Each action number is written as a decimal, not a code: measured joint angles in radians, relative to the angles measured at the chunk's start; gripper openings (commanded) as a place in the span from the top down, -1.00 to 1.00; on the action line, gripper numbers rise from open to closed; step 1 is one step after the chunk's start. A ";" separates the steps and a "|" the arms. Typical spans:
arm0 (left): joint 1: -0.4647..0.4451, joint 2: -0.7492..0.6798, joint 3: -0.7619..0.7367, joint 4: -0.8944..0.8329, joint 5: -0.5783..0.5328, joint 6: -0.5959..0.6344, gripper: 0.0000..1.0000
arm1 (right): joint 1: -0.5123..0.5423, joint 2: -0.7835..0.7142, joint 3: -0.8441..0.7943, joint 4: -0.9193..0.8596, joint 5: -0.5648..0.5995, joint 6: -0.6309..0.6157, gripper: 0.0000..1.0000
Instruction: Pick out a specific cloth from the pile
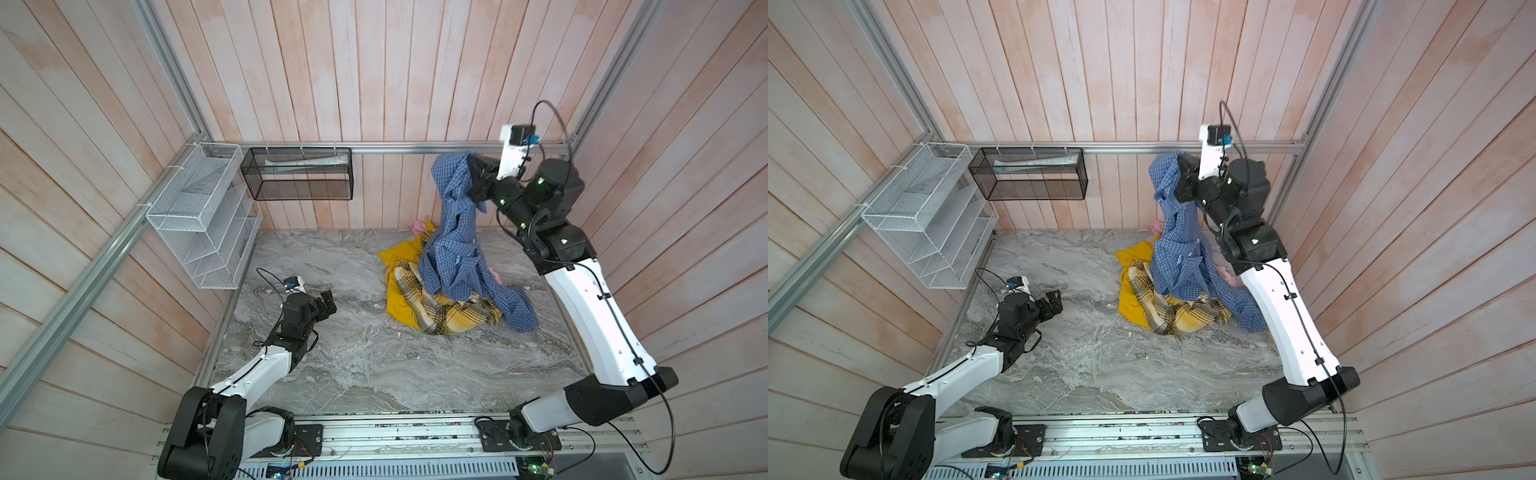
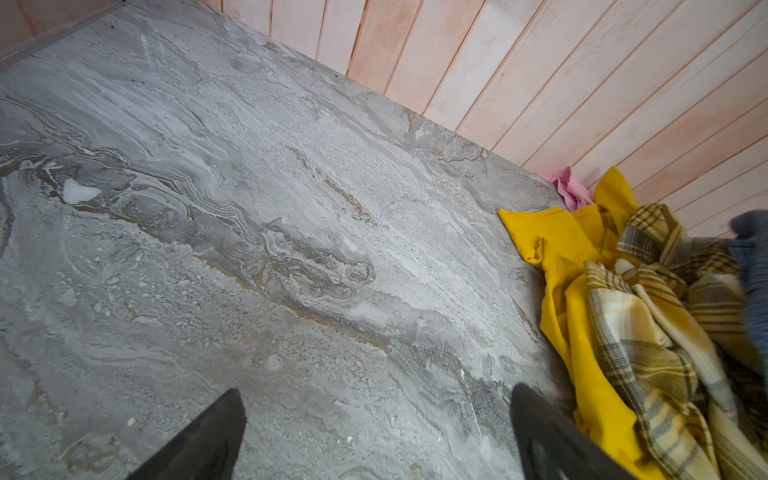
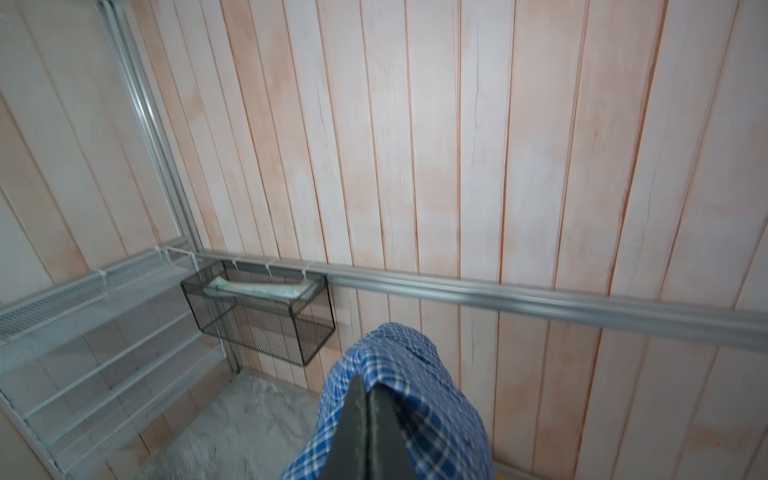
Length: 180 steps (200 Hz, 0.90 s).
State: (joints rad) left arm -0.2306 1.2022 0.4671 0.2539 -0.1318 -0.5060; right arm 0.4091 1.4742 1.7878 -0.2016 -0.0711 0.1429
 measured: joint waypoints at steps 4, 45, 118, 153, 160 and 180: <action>0.000 0.000 0.000 0.000 0.000 0.000 -1.00 | 0.000 -0.006 -0.044 -0.004 0.006 0.000 1.00; 0.000 0.000 0.000 0.000 0.000 0.000 -1.00 | 0.000 -0.012 -0.357 -0.076 0.066 -0.010 1.00; 0.000 0.014 0.000 0.000 0.001 0.000 -1.00 | 0.001 -0.016 -0.499 -0.146 0.125 -0.005 1.00; -0.001 0.020 0.000 -0.006 0.001 0.000 -1.00 | 0.000 0.060 -0.496 -0.143 0.223 -0.017 0.89; -0.002 0.020 0.001 -0.008 0.002 0.000 -1.00 | -0.002 0.085 -0.495 -0.143 0.240 -0.019 0.55; -0.002 0.020 0.005 -0.016 0.001 0.000 -1.00 | -0.006 0.148 -0.488 -0.146 0.257 -0.038 -0.30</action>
State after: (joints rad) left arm -0.2321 1.2221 0.4725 0.2379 -0.1307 -0.5056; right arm 0.4026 1.6218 1.2995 -0.3481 0.1860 0.1051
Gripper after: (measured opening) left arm 0.999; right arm 0.426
